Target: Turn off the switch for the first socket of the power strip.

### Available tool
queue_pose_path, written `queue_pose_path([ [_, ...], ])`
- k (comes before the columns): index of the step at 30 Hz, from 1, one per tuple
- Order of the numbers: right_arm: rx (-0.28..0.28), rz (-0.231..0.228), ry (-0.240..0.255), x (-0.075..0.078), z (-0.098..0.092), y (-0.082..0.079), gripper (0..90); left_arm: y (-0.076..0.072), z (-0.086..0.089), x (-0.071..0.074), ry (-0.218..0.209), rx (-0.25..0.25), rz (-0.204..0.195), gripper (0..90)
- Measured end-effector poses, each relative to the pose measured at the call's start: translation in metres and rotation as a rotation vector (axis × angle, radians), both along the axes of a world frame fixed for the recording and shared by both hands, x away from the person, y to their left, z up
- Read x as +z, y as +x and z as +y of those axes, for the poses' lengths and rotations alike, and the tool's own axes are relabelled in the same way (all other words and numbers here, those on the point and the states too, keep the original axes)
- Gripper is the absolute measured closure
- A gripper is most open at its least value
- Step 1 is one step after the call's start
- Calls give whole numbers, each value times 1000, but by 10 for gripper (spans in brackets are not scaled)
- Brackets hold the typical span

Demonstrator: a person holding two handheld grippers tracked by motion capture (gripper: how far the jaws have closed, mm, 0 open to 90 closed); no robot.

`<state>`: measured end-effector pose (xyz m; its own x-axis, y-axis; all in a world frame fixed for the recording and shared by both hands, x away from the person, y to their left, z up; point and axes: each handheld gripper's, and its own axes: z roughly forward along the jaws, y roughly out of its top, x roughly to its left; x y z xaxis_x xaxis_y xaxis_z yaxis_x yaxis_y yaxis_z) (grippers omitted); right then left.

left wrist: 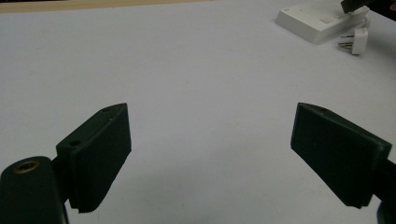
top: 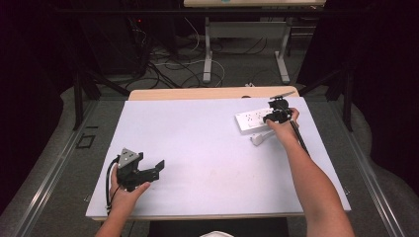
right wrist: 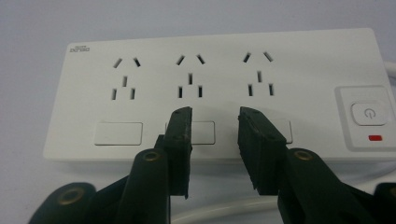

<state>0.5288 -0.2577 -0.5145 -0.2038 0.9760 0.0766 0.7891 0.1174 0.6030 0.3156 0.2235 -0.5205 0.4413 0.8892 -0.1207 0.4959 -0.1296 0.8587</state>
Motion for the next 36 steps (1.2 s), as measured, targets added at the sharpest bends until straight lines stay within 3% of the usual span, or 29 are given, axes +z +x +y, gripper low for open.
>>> queue_pose_path([
  [9,41,-15,40,4,8,-6,555,0,0,0,1,0,-2,120],
  [17,83,-36,38,7,17,-12,447,0,0,0,3,0,0,120],
  [26,122,-32,83,8,27,-18,314,0,-1,-1,5,-2,2,121],
  [31,150,-25,76,12,34,-25,287,0,0,0,7,-3,6,121],
  [36,178,-62,102,16,38,-35,260,0,-1,-1,8,-1,3,122],
])
